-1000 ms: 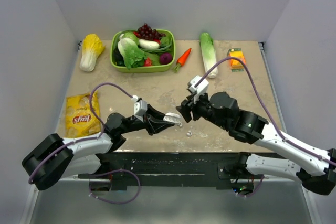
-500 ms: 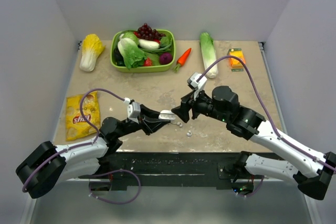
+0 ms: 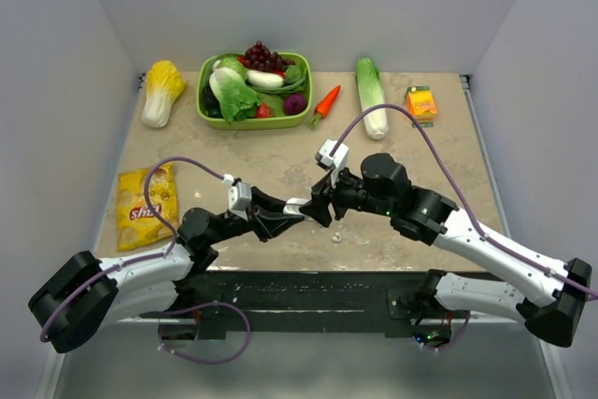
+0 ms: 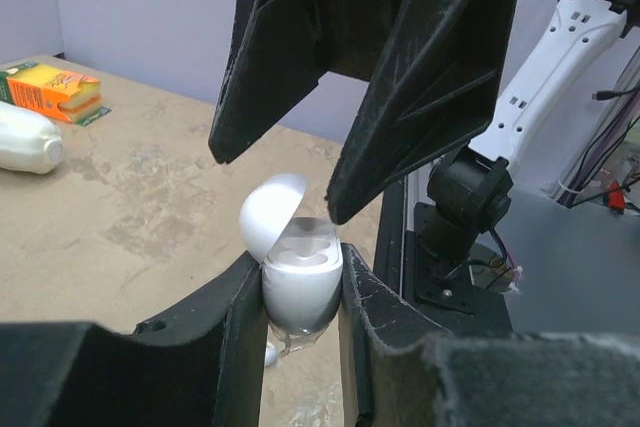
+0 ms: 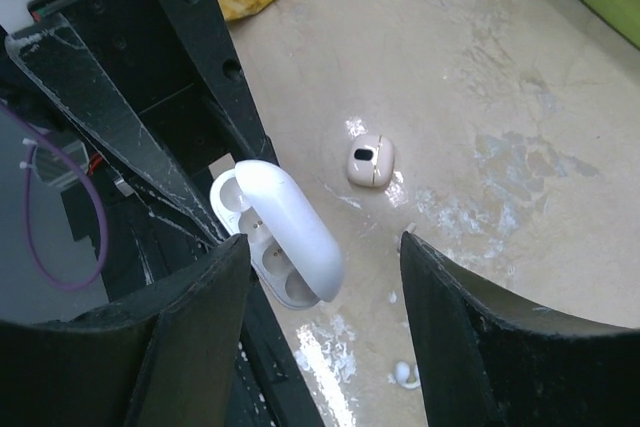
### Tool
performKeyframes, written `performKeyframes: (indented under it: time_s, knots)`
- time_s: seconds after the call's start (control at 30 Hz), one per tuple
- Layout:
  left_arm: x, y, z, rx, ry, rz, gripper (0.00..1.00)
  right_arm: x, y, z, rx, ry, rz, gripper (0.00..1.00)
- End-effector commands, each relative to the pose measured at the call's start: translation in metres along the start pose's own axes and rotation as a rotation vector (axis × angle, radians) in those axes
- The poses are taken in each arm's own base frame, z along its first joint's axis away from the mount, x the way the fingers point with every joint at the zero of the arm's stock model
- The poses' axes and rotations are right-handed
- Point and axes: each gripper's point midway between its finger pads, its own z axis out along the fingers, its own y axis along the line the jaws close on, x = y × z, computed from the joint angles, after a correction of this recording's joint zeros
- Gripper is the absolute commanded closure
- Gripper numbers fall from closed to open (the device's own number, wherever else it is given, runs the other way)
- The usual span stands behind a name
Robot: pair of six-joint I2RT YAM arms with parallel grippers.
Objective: Insert the wireless bluetooth earbuds into the charging case
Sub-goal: Adjust the charging case.
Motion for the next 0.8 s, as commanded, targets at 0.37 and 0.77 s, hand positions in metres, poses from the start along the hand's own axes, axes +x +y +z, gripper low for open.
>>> performKeyframes:
  time_s: [0.37,0.77]
  knots:
    - [-0.026,-0.022,0.007,0.123,-0.072,0.059,1.00,-0.016,0.011,0.002,-0.057,-0.029,-0.038,0.71]
    - [-0.025,-0.025,0.014,0.156,-0.058,0.017,0.75,-0.022,0.020,-0.006,-0.089,-0.039,-0.085,1.00]
